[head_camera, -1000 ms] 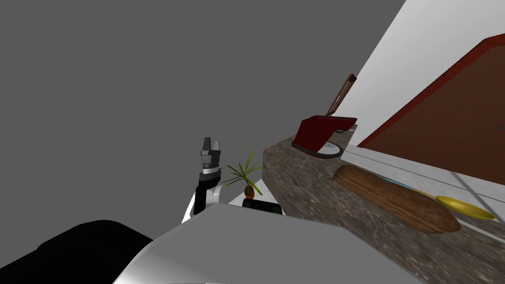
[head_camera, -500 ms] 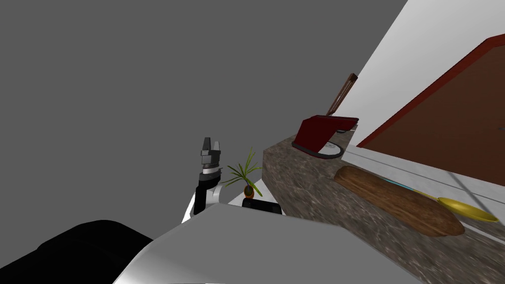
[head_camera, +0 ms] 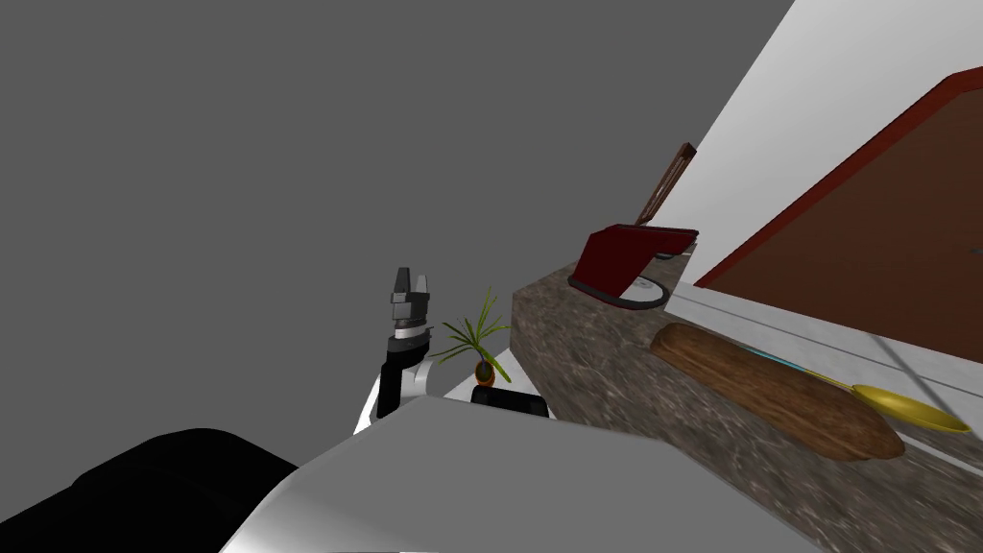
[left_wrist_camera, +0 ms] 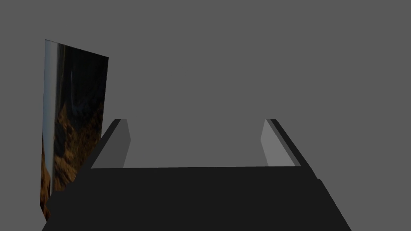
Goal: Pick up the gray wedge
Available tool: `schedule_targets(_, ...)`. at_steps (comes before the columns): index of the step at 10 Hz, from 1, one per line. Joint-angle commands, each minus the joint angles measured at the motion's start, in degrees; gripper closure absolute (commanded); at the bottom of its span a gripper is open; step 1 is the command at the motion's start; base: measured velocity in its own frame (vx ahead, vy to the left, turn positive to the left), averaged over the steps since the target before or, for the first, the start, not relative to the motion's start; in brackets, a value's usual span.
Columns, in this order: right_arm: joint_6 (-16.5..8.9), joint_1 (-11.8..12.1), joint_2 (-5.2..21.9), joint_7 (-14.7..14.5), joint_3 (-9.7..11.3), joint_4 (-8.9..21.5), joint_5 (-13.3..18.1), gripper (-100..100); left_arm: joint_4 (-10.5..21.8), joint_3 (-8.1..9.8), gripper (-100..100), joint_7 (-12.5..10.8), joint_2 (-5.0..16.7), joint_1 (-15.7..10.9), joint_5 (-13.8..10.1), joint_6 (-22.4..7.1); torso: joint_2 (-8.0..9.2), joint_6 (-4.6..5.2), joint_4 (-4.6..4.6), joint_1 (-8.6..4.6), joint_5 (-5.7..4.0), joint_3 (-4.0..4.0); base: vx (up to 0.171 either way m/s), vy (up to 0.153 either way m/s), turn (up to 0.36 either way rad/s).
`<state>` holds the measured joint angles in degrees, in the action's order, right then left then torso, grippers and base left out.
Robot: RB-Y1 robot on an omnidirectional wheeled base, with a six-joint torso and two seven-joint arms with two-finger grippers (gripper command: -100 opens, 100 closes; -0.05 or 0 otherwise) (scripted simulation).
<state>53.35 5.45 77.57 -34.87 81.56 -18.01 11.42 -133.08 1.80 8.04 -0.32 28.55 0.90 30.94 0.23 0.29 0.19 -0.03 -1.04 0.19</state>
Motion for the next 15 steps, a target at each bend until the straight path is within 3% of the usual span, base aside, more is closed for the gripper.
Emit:
schedule_targets(1, 0.0, 0.0, 0.0, 0.0, 0.0, 0.0, 0.0, 0, 0.0, 0.0, 0, 0.0, 0.0, 0.0, 0.0, 0.0, 0.0, 0.0, 0.0, 0.0, 0.0, 0.0, 0.0, 0.0, 0.0)
schedule_targets(2, -1.7, 0.5, 1.2, 0.1, -0.1, -0.8, -0.3, 100, 0.0, 0.0, 0, 0.0, 0.0, 0.0, 0.0, 0.0, 0.0, 0.0, 0.0, 0.0, 0.0, 0.0, 0.005, -0.001, -0.003)
schedule_targets(3, -3.5, 3.1, 2.9, 2.4, -2.9, -3.2, 0.6, 100, 0.0, 0.0, 0, 0.0, 0.0, 0.0, 0.0, 0.0, 0.0, 0.0, 0.0, 0.0, 0.05, 0.0, -0.025, -0.013, 0.187)
schedule_targets(4, -3.8, 5.0, 2.9, 2.4, -4.4, -5.6, 0.6, 100, 0.0, 0.0, 0, 0.0, 0.0, 0.0, 0.0, 0.0, 0.05, -0.1, 0.03, -0.01, 0.1, 0.04, -0.03, -0.027, 0.126)
schedule_targets(5, -3.8, 6.2, 2.9, 2.4, -5.4, -5.6, 0.6, 100, 0.0, 0.0, 0, 0.0, 0.0, 0.0, 0.0, 0.0, 0.11, 0.02, 0.04, -0.04, 0.01, 0.07, -0.014, -0.017, -0.004)
schedule_targets(6, -6.0, 8.3, 4.6, 4.6, -7.6, -8.6, 1.6, 100, 0.0, 0.0, 0, 0.0, 0.0, 0.0, 0.0, 0.0, 0.13, 0.09, 0.04, -0.04, 0.0, 0.09, -0.061, -0.014, 0.184)
schedule_targets(7, -6.0, 10.2, 4.6, 4.6, -9.3, -10.3, 1.6, 100, 0.0, 0.0, 0, 0.0, 0.0, 0.0, 0.0, 0.0, 0.23, -0.05, 0.07, -0.02, 0.04, 0.14, -0.074, -0.019, 0.163)
schedule_targets(8, -6.0, 11.8, 4.6, 4.6, -10.7, -10.3, 1.6, 100, 0.0, 0.0, 0, 0.0, 0.0, 0.0, 0.0, 0.0, 0.28, 0.03, 0.08, -0.04, 0.0, 0.17, -0.036, -0.012, 0.009)
schedule_targets(9, -6.0, 11.8, 4.6, 4.6, -10.7, -10.3, 1.6, 100, 0.0, 0.0, 0, 0.0, 0.0, 0.0, 0.0, 0.0, 0.24, 0.12, 0.06, -0.02, 0.0, 0.15, -0.007, -0.003, -0.043)
schedule_targets(10, -8.1, 14.1, 6.3, 6.8, -13.2, -12.8, 2.5, 100, 0.0, 0.0, 0, 0.0, 0.0, 0.0, 0.0, 0.0, 0.16, 0.12, 0.04, 0.01, 0.01, 0.1, -0.055, -0.006, 0.173)
schedule_targets(11, -8.1, 16.8, 6.3, 6.8, -14.9, -15.1, 2.5, 100, 0.0, 0.0, 0, 0.0, 0.0, 0.0, 0.0, 0.0, 0.18, -0.06, 0.05, 0.03, 0.09, 0.11, -0.059, -0.021, 0.164)
schedule_targets(12, -8.1, 17.5, 6.3, 6.8, -16.0, -15.1, 2.5, 100, 0.0, 0.0, 0, 0.0, 0.0, 0.0, 0.0, 0.0, 0.21, 0.05, 0.06, -0.02, 0.0, 0.13, -0.03, -0.016, 0.027)
schedule_targets(13, -10.3, 19.8, 8.0, 9.0, -18.1, -18.6, 3.4, 100, 0.0, 0.0, 0, 0.0, 0.0, 0.0, 0.0, 0.0, 0.18, 0.1, 0.05, -0.04, -0.01, 0.11, -0.068, -0.011, 0.215)
schedule_targets(15, -10.3, 23.0, 8.0, 9.0, -21.3, -19.8, 3.4, 100, 0.0, 0.0, 0, 0.0, 0.0, 0.0, 0.0, 0.0, 0.24, 0.03, 0.07, -0.04, 0.02, 0.15, -0.055, -0.012, 0.072)
